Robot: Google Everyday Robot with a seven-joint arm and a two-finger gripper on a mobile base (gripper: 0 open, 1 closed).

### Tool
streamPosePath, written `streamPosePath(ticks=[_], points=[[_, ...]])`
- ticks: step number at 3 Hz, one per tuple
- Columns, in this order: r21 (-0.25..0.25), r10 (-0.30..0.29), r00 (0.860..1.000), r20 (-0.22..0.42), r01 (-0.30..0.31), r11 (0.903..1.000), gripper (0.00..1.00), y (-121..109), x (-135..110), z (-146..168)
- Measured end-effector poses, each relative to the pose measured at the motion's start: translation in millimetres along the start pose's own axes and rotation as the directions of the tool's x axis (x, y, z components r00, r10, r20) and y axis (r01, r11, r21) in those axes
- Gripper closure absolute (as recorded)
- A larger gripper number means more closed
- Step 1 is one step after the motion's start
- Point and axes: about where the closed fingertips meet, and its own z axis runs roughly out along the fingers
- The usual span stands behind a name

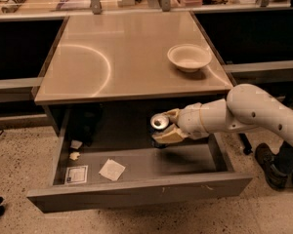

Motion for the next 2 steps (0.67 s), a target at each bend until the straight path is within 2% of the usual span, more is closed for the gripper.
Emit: streamPosePath(ticks=[1,2], points=[[-0.034,-0.013,1.000,-0.020,0.012,0.9994,1.00,-3.0,-63.8,-20.4],[-0.043,-0.058,0.997,-0.057,0.055,0.9975,1.00,-17.4,-145.1,-44.1]])
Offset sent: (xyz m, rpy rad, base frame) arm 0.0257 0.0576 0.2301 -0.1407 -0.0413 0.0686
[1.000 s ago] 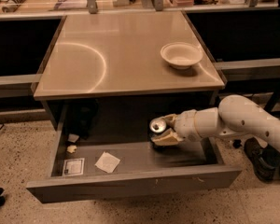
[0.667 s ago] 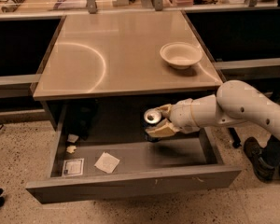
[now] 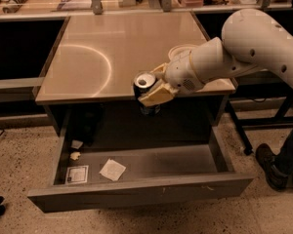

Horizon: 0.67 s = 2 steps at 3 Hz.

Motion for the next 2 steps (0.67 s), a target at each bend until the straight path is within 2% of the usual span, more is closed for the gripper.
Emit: streamPosePath(ticks=[1,2], points=[[0.000,0.000,1.000,0.000,0.000,1.0000,1.00,0.1,0.2,0.1],[0.029,0.006,1.000,0.016,-0.007,0.9996,1.00,-8.8,-10.2,-5.2]])
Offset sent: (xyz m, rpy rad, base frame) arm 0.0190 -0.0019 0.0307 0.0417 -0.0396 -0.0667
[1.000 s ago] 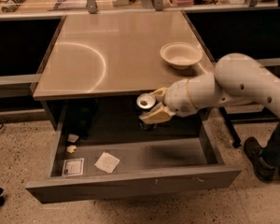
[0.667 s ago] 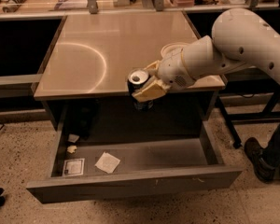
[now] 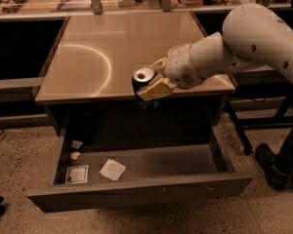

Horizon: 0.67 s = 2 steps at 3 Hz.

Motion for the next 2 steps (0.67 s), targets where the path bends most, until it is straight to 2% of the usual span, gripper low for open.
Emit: streamPosePath(ticks=[1,2], points=[[0.008,0.029,1.000,-0.002,-0.029,0.9995,1.00,-27.5,-20.9,-4.2],[0.028,0.022,0.999,0.035,-0.023,0.9993,1.00,-77.1,-51.9,0.8]])
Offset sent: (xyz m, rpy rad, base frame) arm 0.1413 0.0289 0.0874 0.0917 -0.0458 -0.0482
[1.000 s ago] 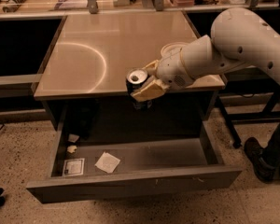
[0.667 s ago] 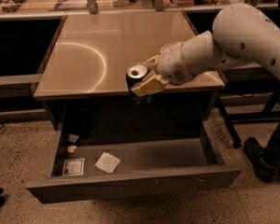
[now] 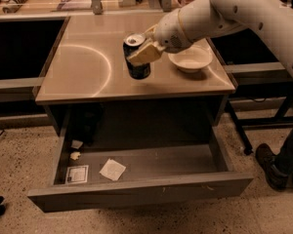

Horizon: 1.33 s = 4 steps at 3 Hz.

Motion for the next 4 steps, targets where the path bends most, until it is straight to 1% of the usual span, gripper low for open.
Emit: streamPosePath(ticks=[1,2,3,4], points=[[0.026,0.016,0.998,0.055,-0.017,0.9995,1.00,-43.2,-13.3,15.2],[0.021,0.067,0.994,0.083,-0.069,0.9974,1.00,-65.8,-9.4,36.9],[-0.007,0.125,0.989,0.080,-0.125,0.9922,1.00,-75.0,0.4,56.8],[-0.038,0.171,0.983,0.061,-0.169,0.9849,1.00,-76.3,11.0,70.7]])
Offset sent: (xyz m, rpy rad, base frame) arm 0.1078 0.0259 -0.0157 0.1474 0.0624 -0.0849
